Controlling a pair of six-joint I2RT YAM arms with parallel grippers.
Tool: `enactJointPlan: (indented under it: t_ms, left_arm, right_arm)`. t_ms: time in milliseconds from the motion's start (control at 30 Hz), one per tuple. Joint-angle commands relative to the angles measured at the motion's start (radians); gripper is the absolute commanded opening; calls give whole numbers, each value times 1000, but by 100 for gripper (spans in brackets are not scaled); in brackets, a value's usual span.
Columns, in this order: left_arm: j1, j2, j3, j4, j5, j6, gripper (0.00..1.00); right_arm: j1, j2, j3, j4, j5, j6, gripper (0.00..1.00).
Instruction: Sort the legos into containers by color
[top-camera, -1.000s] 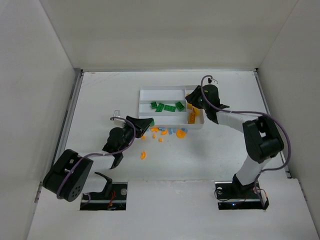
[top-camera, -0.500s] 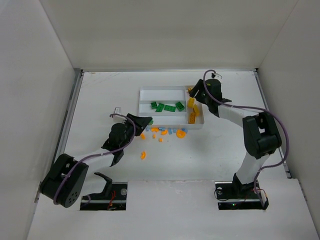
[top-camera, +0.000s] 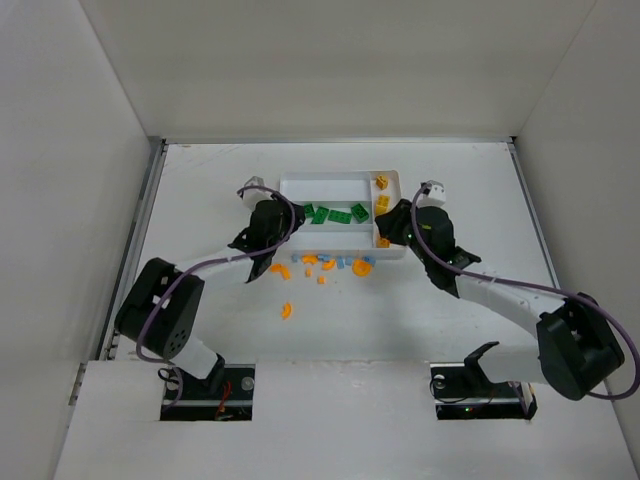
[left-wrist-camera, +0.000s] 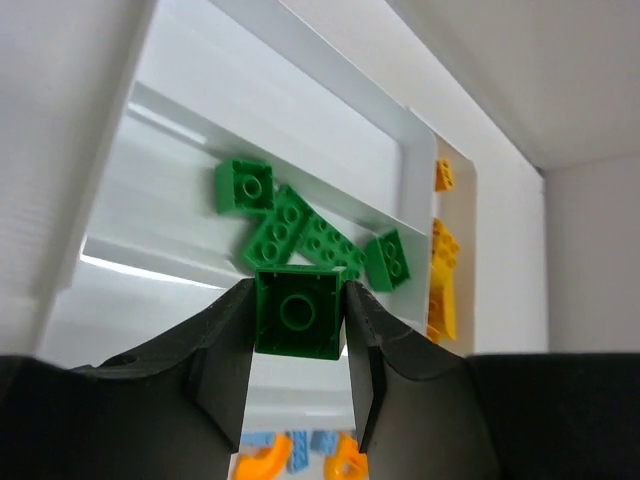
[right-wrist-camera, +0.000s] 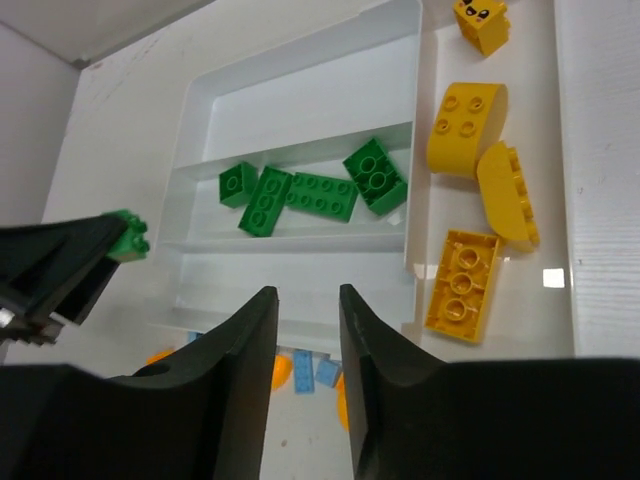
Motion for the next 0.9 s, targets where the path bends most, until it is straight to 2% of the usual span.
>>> enactJointPlan:
  t_ms: [0,133,267,467,633,767,867]
  left_arm:
    - [6,65,119,-134,-118,131,25]
    - [6,151,214,-233,-168,163,27]
    - [3,224,282,-257,-195,198,29]
    - [-2,286,356,-284,-198,232,33]
    - [-13,307,388,-296,-236,270,46]
    - [-25,264,367,-306,-244,275,54]
    - [-30,197,313,-303,-251,263,54]
  right_arm:
    - [32,-48,-32,64,54,-45,40]
    - [46,-51,-47,77,49,-41,48]
    - [84,-50,-35,66,43,-74,53]
    - [129,-16,-7,52,32,-99,48]
    - [167,15,19,40,26,-125,44]
    - [207,50,45,38,11,-148,44]
    - [245,81,69,31,-12,-163,36]
